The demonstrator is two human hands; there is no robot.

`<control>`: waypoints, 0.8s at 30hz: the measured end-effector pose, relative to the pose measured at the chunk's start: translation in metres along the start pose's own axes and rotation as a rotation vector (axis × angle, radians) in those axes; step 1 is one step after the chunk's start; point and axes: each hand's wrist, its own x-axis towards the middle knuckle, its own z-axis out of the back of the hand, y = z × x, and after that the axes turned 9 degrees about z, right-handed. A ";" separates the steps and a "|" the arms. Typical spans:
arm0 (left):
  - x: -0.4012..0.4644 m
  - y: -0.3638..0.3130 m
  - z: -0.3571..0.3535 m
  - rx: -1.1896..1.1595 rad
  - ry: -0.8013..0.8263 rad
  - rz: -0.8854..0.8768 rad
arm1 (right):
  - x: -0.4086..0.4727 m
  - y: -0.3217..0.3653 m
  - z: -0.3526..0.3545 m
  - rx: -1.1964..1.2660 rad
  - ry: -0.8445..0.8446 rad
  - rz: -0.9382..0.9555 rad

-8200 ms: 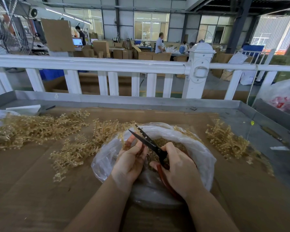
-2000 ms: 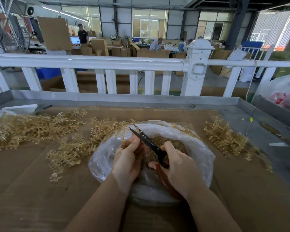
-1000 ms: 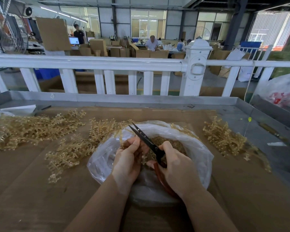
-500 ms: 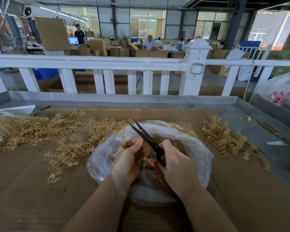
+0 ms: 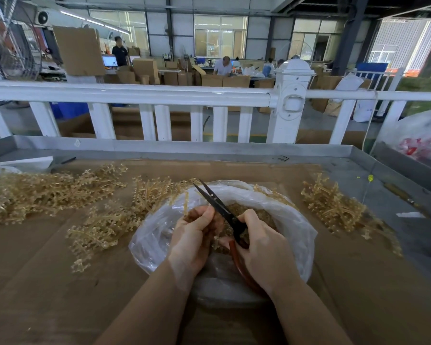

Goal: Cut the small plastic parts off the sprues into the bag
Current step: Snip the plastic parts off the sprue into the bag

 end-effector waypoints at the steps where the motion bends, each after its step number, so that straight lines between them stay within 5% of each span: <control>1: -0.001 0.000 0.000 0.013 0.011 -0.006 | 0.000 0.000 0.000 0.009 -0.008 -0.004; 24: 0.000 0.001 -0.001 0.009 0.043 -0.013 | 0.001 -0.005 0.005 0.016 0.036 -0.018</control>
